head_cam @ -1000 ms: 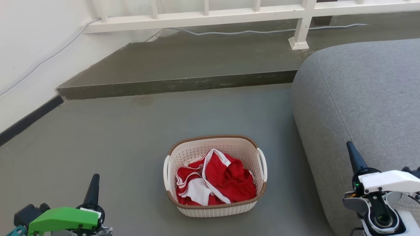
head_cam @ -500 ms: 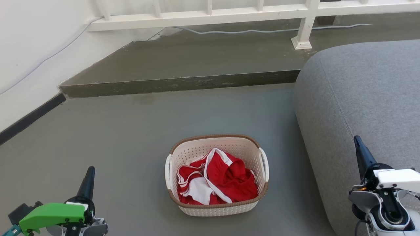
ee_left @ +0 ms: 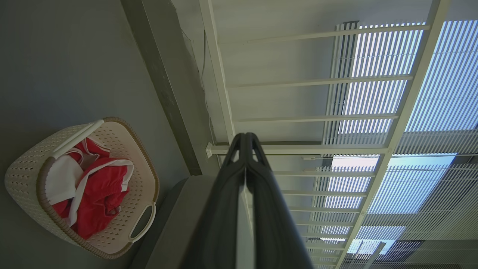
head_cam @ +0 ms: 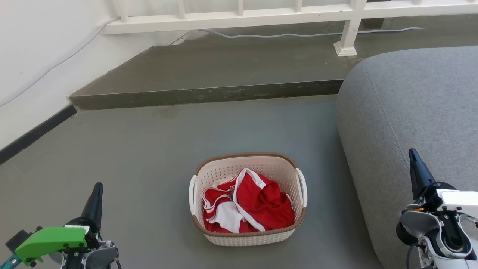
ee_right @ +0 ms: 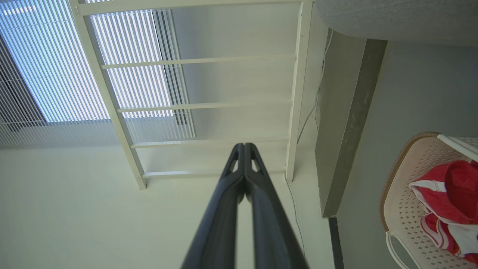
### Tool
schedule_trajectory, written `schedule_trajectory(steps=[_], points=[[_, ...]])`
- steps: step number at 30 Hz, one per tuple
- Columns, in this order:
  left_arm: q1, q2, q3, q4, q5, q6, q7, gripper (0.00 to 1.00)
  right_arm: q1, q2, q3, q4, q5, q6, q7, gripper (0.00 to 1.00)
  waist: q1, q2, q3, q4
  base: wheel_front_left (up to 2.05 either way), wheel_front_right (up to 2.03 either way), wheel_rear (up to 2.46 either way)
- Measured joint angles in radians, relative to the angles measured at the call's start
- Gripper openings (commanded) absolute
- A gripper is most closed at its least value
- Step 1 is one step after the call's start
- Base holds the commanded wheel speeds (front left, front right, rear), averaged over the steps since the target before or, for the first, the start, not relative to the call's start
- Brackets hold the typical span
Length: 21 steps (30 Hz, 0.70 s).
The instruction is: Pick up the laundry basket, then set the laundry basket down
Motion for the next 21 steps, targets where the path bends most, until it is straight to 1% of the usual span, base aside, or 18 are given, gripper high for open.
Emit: schedule_trajectory(steps=[21], points=[[0.000, 0.000, 0.001, 0.010, 0.000, -0.004, 0.004, 0.00, 0.000, 0.000, -0.002, 0.006, 0.000, 0.000, 0.000, 0.00, 0.0000, 0.0000, 0.000, 0.000, 0.00, 0.00, 0.00]])
